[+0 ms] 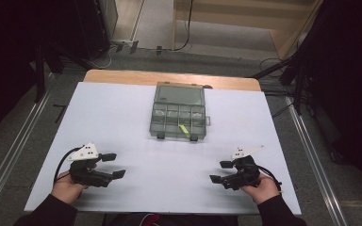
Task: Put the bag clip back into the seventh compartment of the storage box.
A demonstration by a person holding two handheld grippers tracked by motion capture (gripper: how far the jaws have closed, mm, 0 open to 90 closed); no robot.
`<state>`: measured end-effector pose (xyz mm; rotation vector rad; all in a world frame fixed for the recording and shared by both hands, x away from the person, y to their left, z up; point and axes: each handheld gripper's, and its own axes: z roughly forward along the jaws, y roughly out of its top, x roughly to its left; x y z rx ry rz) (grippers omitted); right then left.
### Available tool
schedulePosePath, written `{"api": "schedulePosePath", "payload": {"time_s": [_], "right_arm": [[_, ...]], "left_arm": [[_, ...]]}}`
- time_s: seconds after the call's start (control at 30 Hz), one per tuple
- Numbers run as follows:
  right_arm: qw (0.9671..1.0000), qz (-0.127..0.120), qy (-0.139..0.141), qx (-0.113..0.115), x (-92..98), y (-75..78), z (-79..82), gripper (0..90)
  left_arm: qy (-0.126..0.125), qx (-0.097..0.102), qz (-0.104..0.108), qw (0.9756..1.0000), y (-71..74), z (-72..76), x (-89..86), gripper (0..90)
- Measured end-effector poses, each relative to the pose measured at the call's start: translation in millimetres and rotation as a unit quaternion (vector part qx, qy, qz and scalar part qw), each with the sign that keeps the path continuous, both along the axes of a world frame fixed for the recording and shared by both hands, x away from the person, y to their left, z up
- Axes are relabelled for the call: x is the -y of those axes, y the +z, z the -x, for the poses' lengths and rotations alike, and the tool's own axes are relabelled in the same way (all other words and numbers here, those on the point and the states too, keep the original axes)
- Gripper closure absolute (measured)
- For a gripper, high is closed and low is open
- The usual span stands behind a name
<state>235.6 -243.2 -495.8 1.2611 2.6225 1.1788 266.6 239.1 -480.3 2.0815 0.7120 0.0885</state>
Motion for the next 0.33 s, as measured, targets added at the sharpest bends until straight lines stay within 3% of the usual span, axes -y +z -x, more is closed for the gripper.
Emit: {"api": "schedulePosePath", "payload": {"time_s": [0.33], "right_arm": [[1.0000,-0.007,0.001,-0.002,-0.2,0.3,0.4,23.5]], "left_arm": [[-0.002,0.001,-0.001,1.0000,0.3,-0.2,0.8,23.4]]}}
